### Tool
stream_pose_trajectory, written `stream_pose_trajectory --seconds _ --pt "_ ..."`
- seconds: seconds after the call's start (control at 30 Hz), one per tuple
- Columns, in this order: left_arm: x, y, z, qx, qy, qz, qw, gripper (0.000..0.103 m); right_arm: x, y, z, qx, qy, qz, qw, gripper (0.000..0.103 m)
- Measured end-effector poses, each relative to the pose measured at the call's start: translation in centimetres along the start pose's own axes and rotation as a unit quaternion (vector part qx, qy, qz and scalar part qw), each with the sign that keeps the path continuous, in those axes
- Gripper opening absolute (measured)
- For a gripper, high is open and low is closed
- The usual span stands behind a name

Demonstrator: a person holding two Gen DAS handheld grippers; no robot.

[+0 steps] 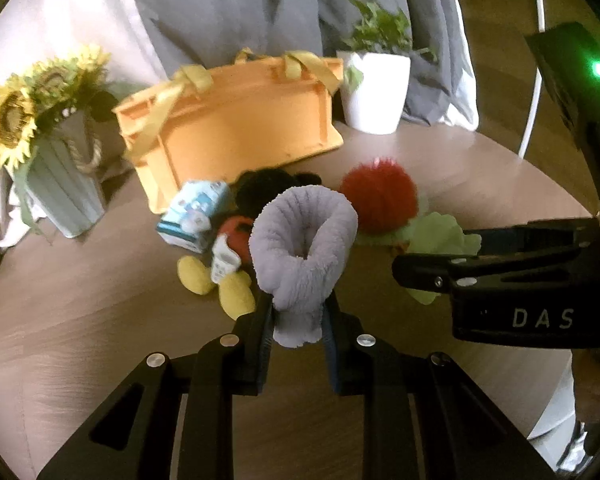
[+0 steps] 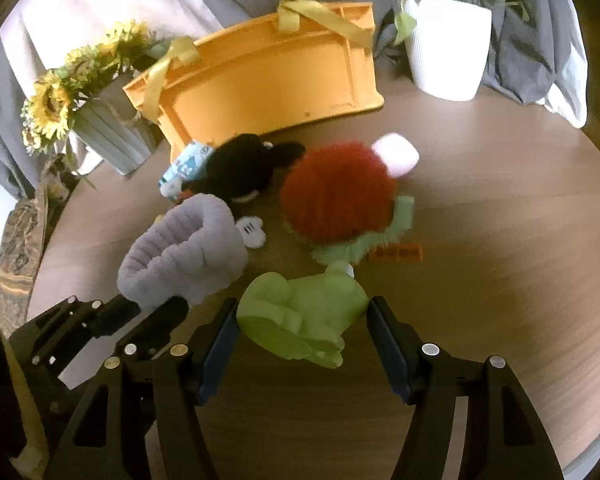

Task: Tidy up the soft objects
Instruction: 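Lift the sock and frog and carry both over the orange crate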

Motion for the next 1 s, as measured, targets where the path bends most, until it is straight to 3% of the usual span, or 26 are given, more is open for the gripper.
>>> stream_pose_trajectory --seconds 0.5,1.0 --pt "4.3 0.6 -3.7 0.035 -0.053 -0.035 0.9974 0.023 4.0 0.6 -2.9 0.024 -0.052 -0.017 0.998 0.066" --pt "7.5 1.6 -7.0 0.060 -0.100 -0.084 0.9896 0.023 7.3 1.4 -6.7 0.050 -0.111 -0.037 0.992 0.066"
Point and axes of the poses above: each gripper's, at about its wrist camera, not at the fingertips, and x roughly against the way its jaws point, y to its left, z to its underside, the point moved 2 cm from there along -x, roughly the way its jaws point, and after that the axes turned 5 degrees about -y, right-handed, at the moved point
